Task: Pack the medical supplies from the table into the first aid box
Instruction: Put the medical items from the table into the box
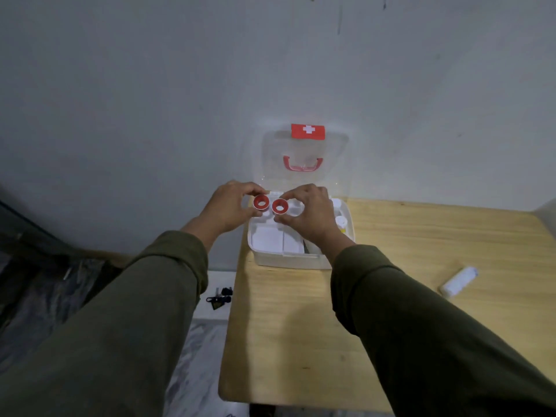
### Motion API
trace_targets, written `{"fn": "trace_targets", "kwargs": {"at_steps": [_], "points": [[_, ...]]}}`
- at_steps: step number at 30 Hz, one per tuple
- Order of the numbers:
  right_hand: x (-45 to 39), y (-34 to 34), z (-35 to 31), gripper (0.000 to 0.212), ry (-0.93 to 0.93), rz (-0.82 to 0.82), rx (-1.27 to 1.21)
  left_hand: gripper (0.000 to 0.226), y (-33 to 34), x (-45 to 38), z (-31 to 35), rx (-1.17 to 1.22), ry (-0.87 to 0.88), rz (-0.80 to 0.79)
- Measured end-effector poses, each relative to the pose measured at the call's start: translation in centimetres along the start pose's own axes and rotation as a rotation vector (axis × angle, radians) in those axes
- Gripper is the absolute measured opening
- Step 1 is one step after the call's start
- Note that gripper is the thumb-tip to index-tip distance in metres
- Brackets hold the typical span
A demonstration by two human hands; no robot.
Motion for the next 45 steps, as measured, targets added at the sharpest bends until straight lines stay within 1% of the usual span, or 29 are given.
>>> {"fn": "trace_targets", "kwargs": {"at_steps": [3,6,10,14,22,31,35,38,41,45], "points": [[-0.3,0.7,0.4,0.04,0.037,-0.006,0.026,0.047,0.6,-1.0,-0.6,0.019,0.016,-0.042],[-0.8,1.3,0.3,0.038,0.059,-0.023,0.067,0.045,0.8,-1.6,-1.0,0.038,0.042,-0.059],[-1.4,2.1,0.3,0.039,0.067,-0.049,0.107,0.046,0.8,-2.1,-1.5,0.082,0.07,-0.098],[-1.6,2.7,0.6,0.041,0.085,-0.068,0.153,0.047,1.1,-2.5,-1.8,0.093,0.058,-0.136],[-1.8,2.7,0.6,0.045,0.097,-0.105,0.22,0.051,1.1,-2.4,-1.6,0.087,0.055,-0.144],[-1.6,3.0,0.6,0.051,0.078,-0.108,0.261,0.051,1.1,-1.7,-1.3,0.083,0.046,-0.097],[-1.3,0.7,0.0,0.05,0.037,-0.027,0.198,0.041,0.3,-1.2,-0.4,0.069,0.068,-0.029],[-0.5,-2.7,-0.2,0.046,0.022,0.066,0.189,0.035,-0.8,-0.8,1.3,0.102,0.076,0.041],[0.7,-6.6,0.8,0.044,0.023,0.137,0.203,0.03,-1.7,-0.6,4.4,0.141,0.124,0.1],[3.3,-11.5,4.3,0.042,0.073,0.192,0.192,0.032,-1.2,-0.3,9.6,0.167,0.216,0.121]]}}
Point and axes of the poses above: each hand's wrist, its own x-axis away from the middle knuckle, its own y-axis out of the palm, z = x × y, the point moved 9 cm from there along -x, towards the middle knuckle, and after that the axes turned 9 degrees about -z, right-handed, at the moved point
